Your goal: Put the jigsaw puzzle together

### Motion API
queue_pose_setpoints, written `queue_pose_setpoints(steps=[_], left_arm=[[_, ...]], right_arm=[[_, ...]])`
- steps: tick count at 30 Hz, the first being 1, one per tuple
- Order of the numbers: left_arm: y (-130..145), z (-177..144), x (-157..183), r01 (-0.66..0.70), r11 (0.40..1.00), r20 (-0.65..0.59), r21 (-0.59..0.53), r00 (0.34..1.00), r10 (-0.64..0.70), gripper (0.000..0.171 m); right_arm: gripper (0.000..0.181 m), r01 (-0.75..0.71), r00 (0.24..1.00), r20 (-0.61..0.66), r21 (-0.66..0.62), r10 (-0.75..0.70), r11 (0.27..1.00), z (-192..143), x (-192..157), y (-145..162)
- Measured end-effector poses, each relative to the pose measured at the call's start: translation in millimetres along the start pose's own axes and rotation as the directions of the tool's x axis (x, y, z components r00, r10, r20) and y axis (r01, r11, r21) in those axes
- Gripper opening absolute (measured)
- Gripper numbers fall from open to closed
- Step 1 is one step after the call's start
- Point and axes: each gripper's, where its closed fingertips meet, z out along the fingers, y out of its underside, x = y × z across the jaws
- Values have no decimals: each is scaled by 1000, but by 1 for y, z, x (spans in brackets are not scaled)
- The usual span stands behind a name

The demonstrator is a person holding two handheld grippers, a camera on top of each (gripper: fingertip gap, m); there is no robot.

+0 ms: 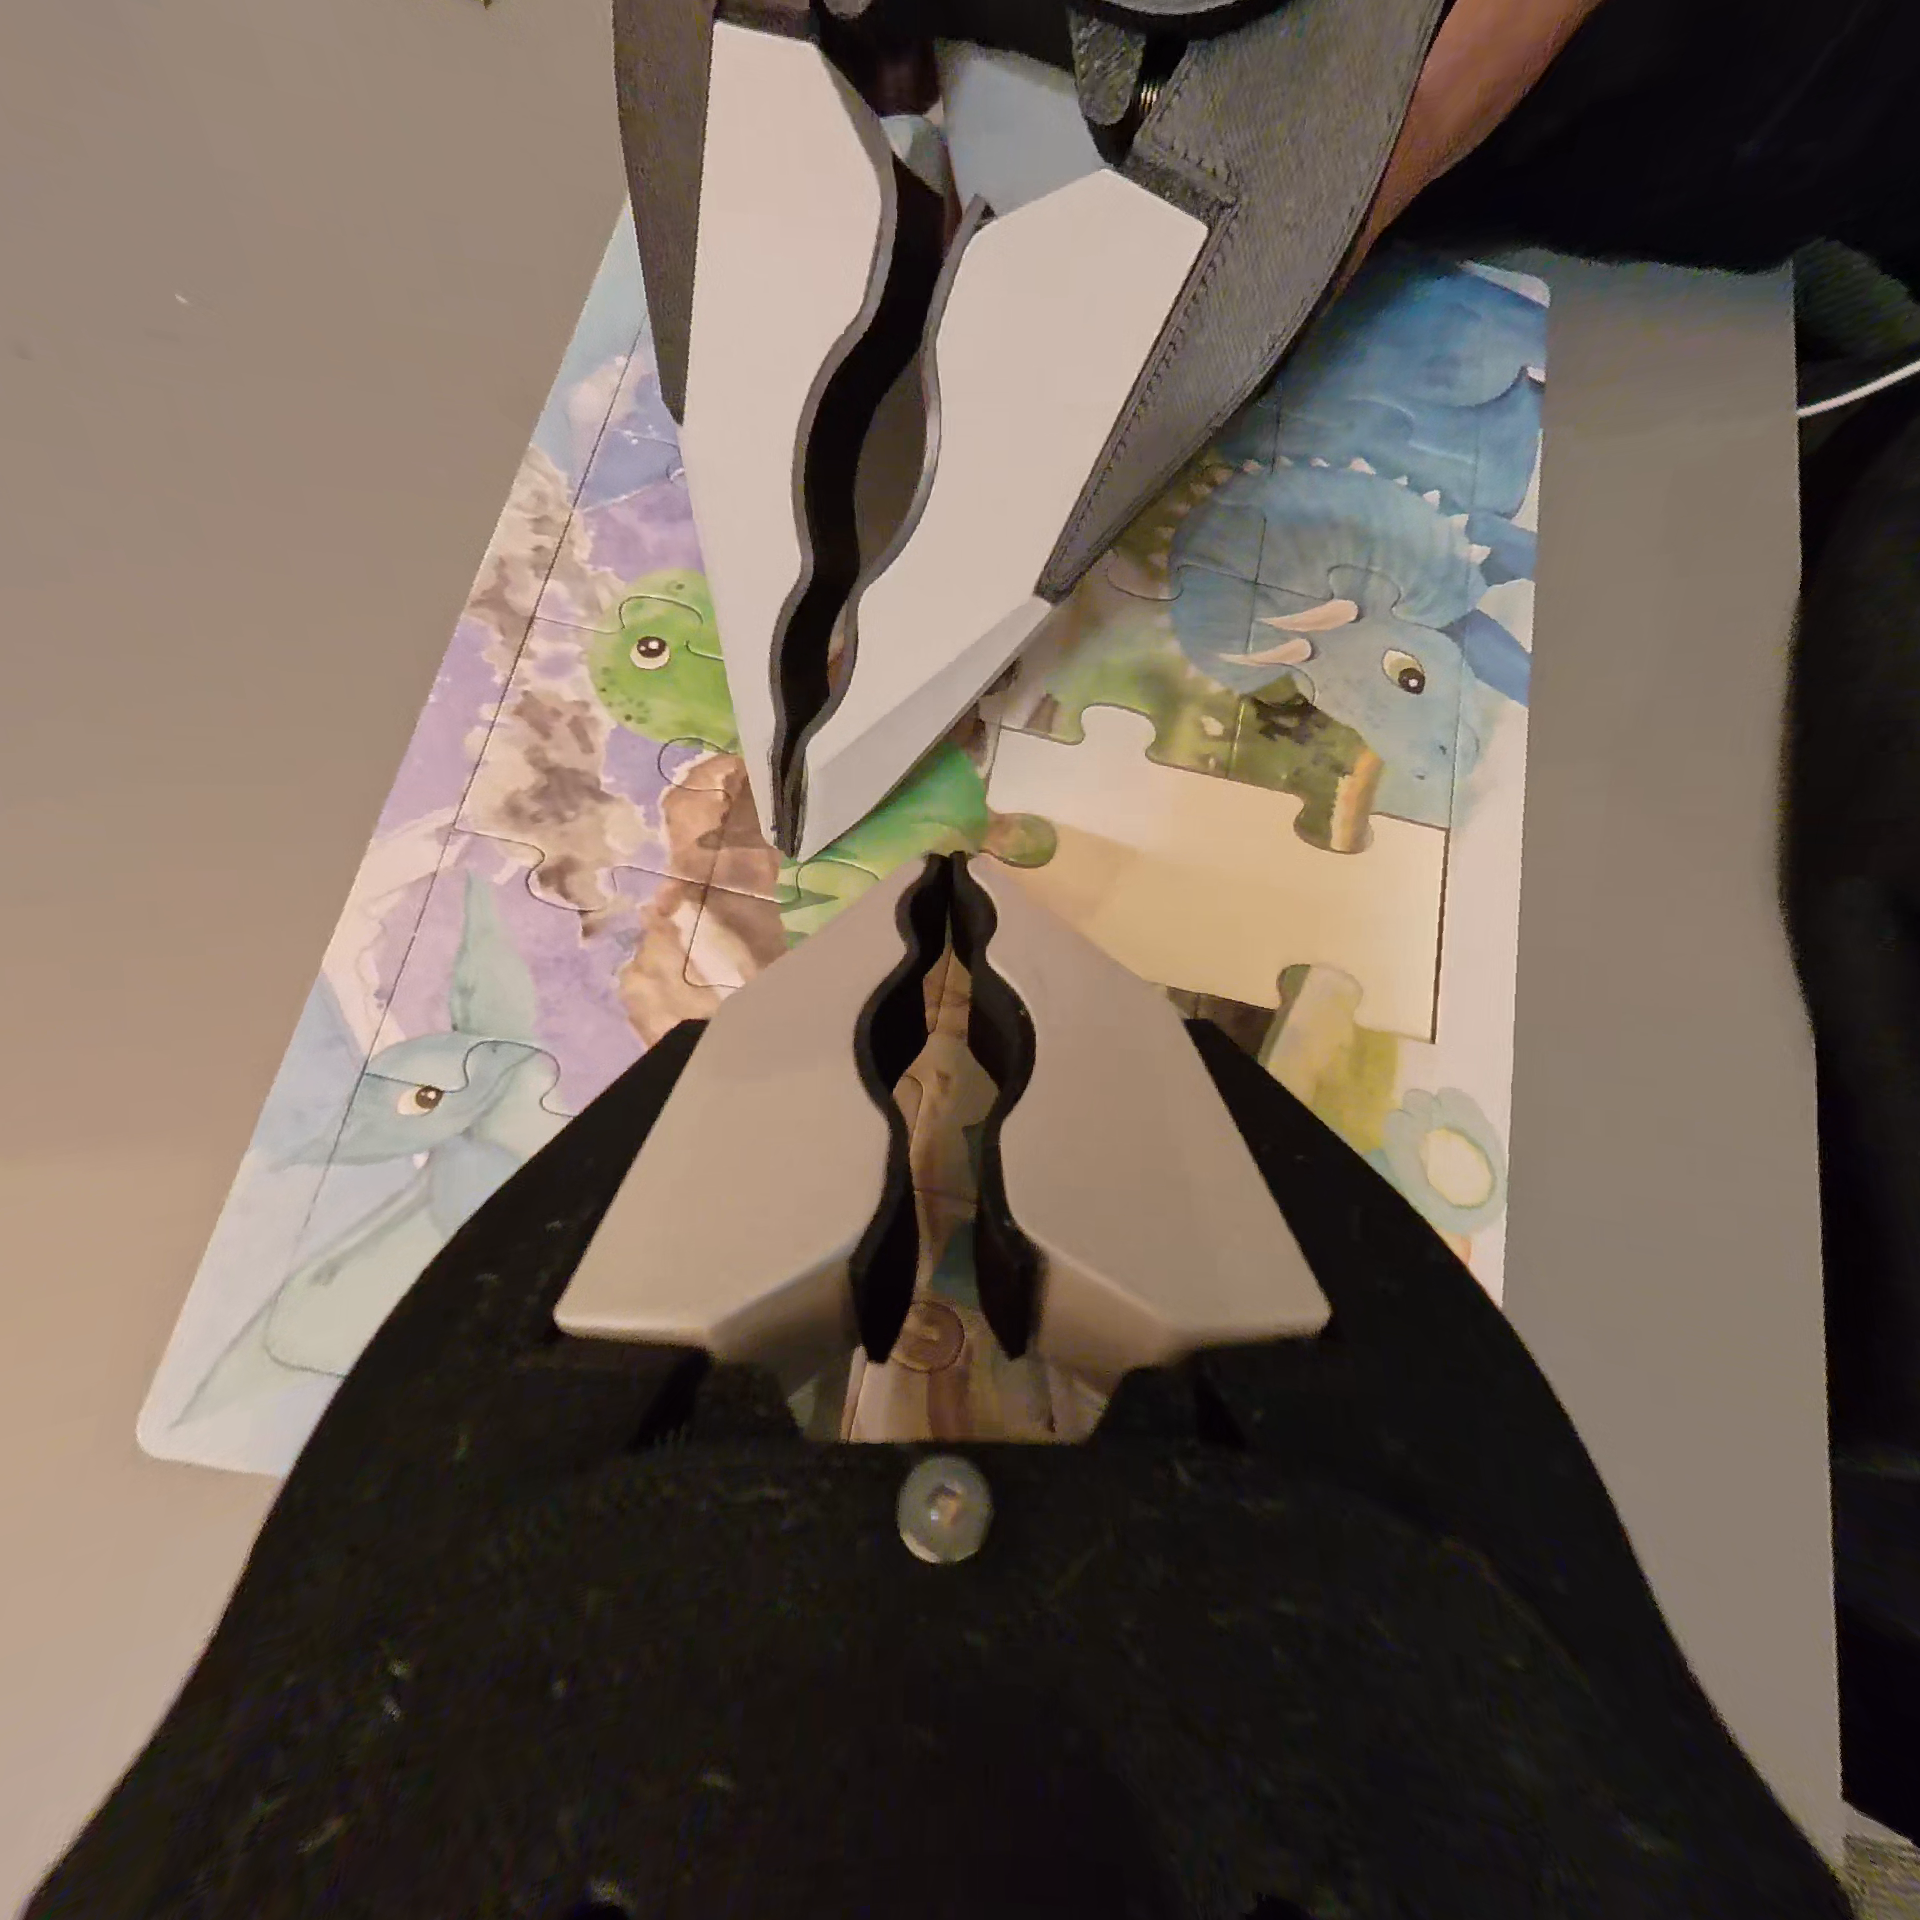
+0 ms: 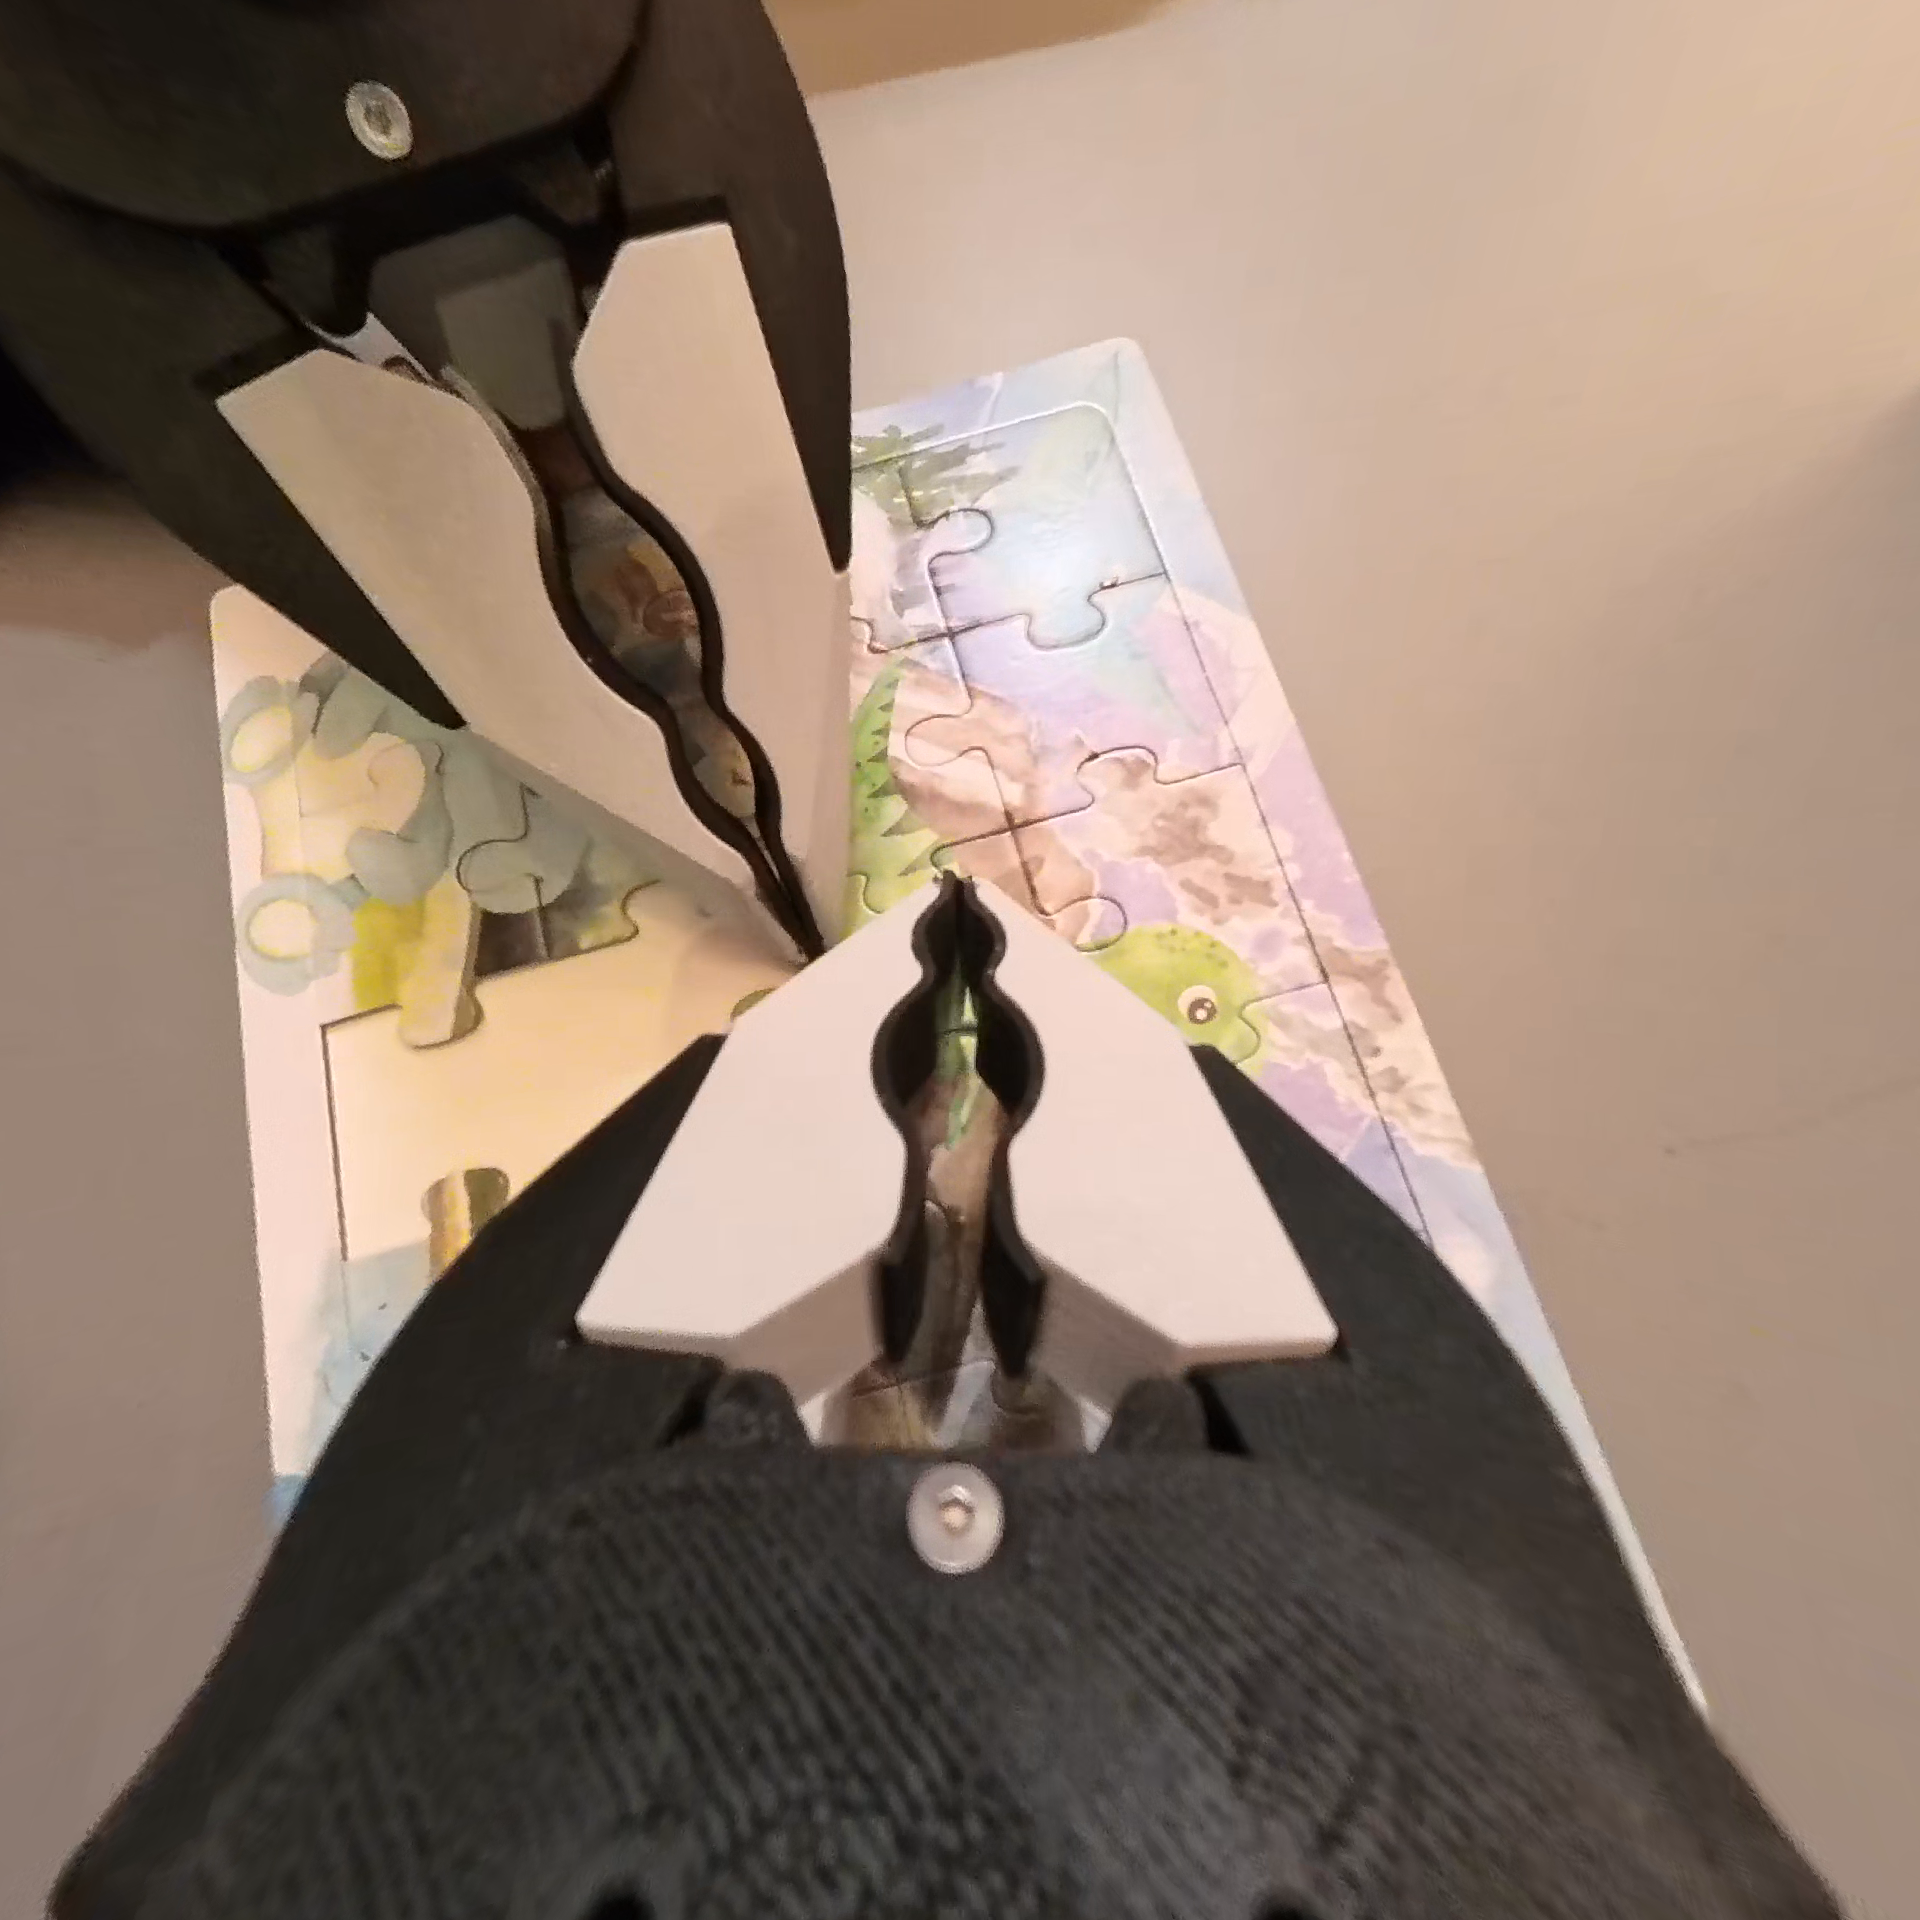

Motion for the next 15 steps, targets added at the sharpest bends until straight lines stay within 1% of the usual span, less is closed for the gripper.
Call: queue_pose_setpoints(steps=[3, 6, 7, 8, 9, 10, 11, 13, 15], left_arm=[[0, 0, 0, 3, 1000, -4, 0, 1000, -3, 0], [0, -1, 0, -9, 1000, 0, 0, 1000, 9, 0], [1, -1, 1, -13, 1000, 0, 0, 1000, 13, 1], [1, -2, 1, -16, 1000, -4, 1, 1000, 16, 0], [2, -2, 2, -19, 1000, -11, 2, 1000, 19, 0], [2, -4, 0, -27, 1000, -7, 5, 1000, 27, 0], [1, -6, -6, -39, 999, 31, 14, 999, 39, 0], [-5, -14, -17, -80, 995, 119, 60, 990, 73, 0], [-14, -20, -18, -91, 989, 135, 117, 988, 75, 0]], right_arm=[[0, 32, 999, -4, -2, -32, 999, -2, 0, 2], [0, 66, 998, 24, -55, -65, 996, -14, 2, 13], [0, 105, 994, 22, -74, -103, 992, -20, 5, 19], [0, 156, 987, -18, -84, -158, 984, -26, 12, 23], [0, 194, 976, -90, -65, -200, 979, -32, 23, 22], [0, 215, 967, -135, -23, -216, 976, -37, 30, 17], [0, 210, 969, -136, 23, -205, 978, -41, 31, 12], [0, 148, 988, -55, 86, -144, 985, -42, 24, 7], [0, 108, 993, 39, 116, -114, 987, -37, 12, 5]])
